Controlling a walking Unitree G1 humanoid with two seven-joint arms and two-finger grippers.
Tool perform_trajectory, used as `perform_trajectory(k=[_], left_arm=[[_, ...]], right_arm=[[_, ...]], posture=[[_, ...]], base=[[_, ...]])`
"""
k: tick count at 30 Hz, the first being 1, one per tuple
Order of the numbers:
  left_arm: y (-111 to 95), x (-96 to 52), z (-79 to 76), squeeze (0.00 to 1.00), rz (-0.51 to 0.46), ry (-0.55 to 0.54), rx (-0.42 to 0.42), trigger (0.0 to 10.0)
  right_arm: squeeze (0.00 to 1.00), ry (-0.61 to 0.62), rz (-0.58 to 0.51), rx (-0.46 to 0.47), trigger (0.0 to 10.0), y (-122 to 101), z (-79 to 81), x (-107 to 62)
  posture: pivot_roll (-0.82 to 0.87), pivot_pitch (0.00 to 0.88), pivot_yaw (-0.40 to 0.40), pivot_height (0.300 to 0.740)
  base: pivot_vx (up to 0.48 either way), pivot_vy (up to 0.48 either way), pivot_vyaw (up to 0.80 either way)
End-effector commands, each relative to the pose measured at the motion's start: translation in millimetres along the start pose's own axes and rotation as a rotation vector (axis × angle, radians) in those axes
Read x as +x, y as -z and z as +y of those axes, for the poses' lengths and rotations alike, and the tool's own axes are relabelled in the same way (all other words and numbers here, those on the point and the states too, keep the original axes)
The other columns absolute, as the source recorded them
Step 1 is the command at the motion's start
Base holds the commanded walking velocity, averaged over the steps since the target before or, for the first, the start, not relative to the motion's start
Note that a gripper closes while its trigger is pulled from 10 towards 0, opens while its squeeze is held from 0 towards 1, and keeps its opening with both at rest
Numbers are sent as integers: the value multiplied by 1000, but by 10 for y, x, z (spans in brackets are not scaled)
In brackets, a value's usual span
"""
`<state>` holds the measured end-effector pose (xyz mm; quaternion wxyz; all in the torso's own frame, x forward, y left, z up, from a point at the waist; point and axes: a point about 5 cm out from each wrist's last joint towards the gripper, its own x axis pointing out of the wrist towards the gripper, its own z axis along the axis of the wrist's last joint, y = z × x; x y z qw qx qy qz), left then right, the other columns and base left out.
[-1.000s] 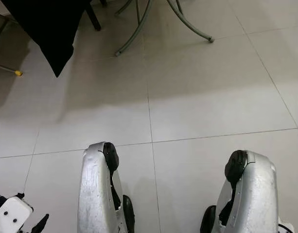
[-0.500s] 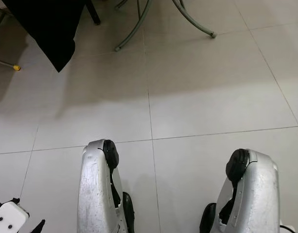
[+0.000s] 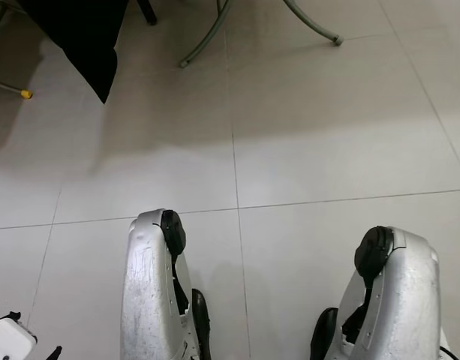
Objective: Building children table
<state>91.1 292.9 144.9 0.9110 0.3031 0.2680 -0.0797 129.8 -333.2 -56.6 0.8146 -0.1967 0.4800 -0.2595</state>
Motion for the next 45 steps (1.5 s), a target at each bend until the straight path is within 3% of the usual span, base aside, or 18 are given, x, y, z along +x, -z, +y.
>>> perform_trajectory(k=[1, 3, 10, 16, 18, 27, 38, 45], left_arm=[[97, -71, 15, 0, 59, 0, -22, 10000], [95, -122, 65, 0, 74, -6, -10, 10000], [119, -225, 157, 0, 104, -11, 3, 10000], [127, -212, 138, 0, 108, -6, -2, 10000], [139, -185, 90, 0, 106, -1, -12, 10000], [142, -162, 52, 0, 99, 2, -28, 10000], [144, -159, 60, 0, 97, 3, -33, 10000], [144, -195, 106, 0, 106, 2, -23, 10000]], right_arm=[[0, -46, 59, -18, 10000, 211, 107, -52], [0, -71, 55, -25, 10000, 207, 172, -65], [0, -54, 62, -43, 10000, 249, 159, -72], [0, -11, 70, -55, 10000, 305, 98, -74], [0, 26, 37, -96, 10000, 264, 52, -63], [0, 95, -18, -113, 10000, 118, 8, -37], [0, 125, 14, -86, 10000, 133, -111, -13], [0, 133, 21, -79, 10000, 138, -105, -15]], posture=[[362, 409, 167, 300], [378, 413, 174, 300], [393, 425, 186, 300], [357, 418, 173, 300], [346, 418, 165, 300], [336, 419, 153, 300], [344, 424, 159, 300], [372, 426, 172, 300]], base=[[0, 0, 0], [0, 0, 0], [0, 0, 0], [0, 0, 0], [0, 0, 0], [0, 0, 0], [0, 0, 0], [0, 0, 0]])
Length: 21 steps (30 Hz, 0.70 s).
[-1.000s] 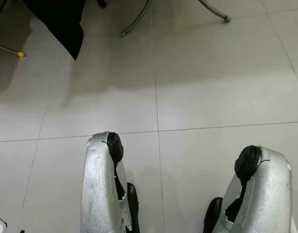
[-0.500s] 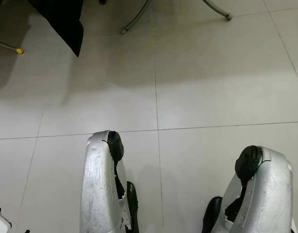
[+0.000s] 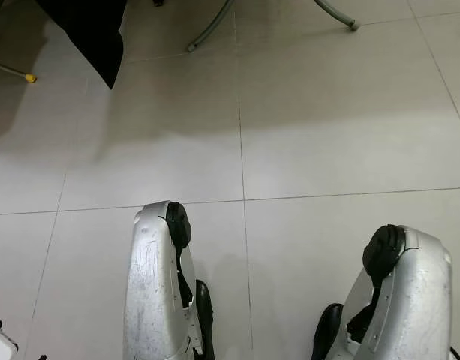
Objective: Building children table
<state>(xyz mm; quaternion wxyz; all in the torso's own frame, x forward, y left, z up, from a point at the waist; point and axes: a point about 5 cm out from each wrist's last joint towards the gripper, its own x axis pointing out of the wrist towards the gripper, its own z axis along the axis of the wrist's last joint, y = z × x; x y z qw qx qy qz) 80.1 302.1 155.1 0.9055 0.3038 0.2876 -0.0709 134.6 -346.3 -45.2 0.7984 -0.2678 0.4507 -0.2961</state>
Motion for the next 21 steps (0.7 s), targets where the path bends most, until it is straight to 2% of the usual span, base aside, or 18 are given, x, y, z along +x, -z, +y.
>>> perform_trajectory(k=[1, 6, 12, 21], left_arm=[[112, -70, 50, 0, 68, 1, -10, 10000], [105, -160, 186, 0, 89, -17, 20, 10000], [95, -241, 268, 0, 109, -27, 42, 10000], [72, -276, 350, 0, 117, -29, 59, 10000]], right_arm=[[0, -19, 80, -4, 10000, 215, 74, -61], [0, -41, 86, 0, 10000, 205, 182, -96], [0, -59, 94, 13, 10000, 206, 271, -130], [0, -55, 131, 30, 10000, 294, 282, -156]], posture=[[398, 426, 183, 300], [444, 427, 204, 300], [482, 432, 226, 300], [496, 445, 246, 300]], base=[[0, 0, 0], [0, 0, 0], [0, 0, 0], [0, 0, 0]])
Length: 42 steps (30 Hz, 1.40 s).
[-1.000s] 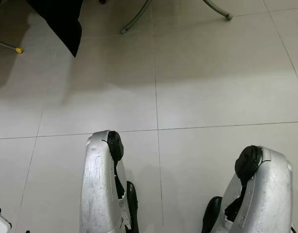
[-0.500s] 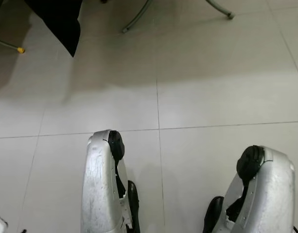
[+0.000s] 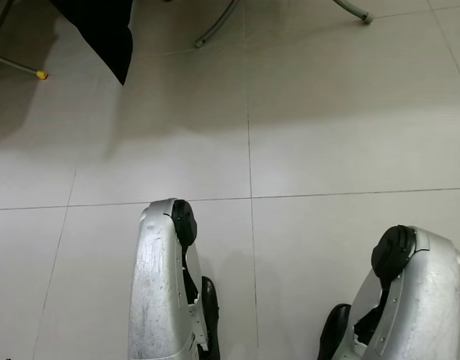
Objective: Building children table
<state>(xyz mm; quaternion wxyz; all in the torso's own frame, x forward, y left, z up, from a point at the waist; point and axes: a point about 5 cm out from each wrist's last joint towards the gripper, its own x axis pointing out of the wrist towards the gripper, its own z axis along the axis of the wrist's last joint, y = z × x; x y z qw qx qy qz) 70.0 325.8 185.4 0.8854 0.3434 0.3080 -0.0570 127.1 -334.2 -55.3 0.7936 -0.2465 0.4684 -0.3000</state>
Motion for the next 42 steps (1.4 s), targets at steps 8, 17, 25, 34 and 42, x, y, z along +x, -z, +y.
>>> perform_trajectory(k=[8, 17, 25, 34, 42], left_arm=[[70, -21, 27, 0, 51, 17, -13, 10000], [76, -10, 29, 0, 49, 21, -18, 10000], [74, 2, 5, 0, 46, 27, -25, 10000], [84, 24, -46, 0, 42, 35, -39, 10000], [103, 40, -93, 0, 42, 37, -51, 10000]], right_arm=[[0, -30, 131, 15, 10000, 325, 137, -105], [0, -38, 134, 13, 6353, 349, 124, -104], [0, -28, 125, 16, 0, 331, 95, -91], [0, -30, 116, 2, 9098, 299, 99, -84], [1000, -26, 58, 19, 10000, 181, 164, -91]], posture=[[499, 440, 246, 300], [489, 444, 242, 300], [478, 445, 235, 300], [460, 442, 222, 300], [441, 447, 210, 300]], base=[[0, 0, 0], [0, 0, 0], [0, 0, 0], [0, 0, 0], [0, 0, 0]])
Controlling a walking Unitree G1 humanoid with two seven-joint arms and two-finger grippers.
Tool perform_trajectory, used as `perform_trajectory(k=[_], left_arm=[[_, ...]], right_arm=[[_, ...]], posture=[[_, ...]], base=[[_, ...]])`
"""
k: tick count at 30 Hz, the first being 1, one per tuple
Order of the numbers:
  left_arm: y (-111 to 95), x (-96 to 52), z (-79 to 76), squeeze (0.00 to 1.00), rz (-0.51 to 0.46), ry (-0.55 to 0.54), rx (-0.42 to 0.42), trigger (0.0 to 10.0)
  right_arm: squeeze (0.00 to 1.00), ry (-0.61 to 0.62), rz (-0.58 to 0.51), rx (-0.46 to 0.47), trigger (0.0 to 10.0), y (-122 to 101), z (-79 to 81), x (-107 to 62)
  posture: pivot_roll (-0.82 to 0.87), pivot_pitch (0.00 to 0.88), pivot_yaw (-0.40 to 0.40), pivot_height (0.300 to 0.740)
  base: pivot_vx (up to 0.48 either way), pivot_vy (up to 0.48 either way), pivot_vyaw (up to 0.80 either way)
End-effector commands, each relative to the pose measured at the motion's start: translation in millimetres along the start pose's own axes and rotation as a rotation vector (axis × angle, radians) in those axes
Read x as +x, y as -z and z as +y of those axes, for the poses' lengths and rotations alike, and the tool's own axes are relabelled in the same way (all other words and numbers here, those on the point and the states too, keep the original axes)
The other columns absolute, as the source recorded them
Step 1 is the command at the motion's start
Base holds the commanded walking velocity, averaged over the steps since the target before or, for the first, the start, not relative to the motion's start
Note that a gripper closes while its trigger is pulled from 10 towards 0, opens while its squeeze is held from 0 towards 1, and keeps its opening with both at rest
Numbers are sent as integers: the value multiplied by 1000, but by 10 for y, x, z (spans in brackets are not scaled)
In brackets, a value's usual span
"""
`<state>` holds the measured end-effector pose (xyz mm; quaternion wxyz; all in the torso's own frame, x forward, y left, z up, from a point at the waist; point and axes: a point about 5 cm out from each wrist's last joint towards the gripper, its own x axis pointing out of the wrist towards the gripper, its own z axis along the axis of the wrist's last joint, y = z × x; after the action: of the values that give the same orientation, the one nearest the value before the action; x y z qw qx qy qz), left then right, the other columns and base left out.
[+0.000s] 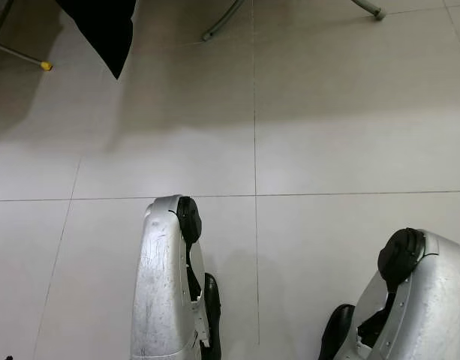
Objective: Building children table
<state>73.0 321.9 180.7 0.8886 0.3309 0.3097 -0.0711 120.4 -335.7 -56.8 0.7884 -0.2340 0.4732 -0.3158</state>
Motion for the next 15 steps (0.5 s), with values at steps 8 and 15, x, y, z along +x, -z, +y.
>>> perform_trajectory(k=[8, 15], left_arm=[[131, -4, -66, 0, 56, 4, -42, 10000], [142, 37, -124, 0, 51, 12, -57, 10000]], right_arm=[[1000, -67, -41, -9, 10000, -56, 269, -97], [1000, -208, -223, 36, 10000, -541, 539, -194]], posture=[[435, 451, 206, 300], [399, 450, 191, 300]], base=[[0, 0, 0], [0, 0, 0]])
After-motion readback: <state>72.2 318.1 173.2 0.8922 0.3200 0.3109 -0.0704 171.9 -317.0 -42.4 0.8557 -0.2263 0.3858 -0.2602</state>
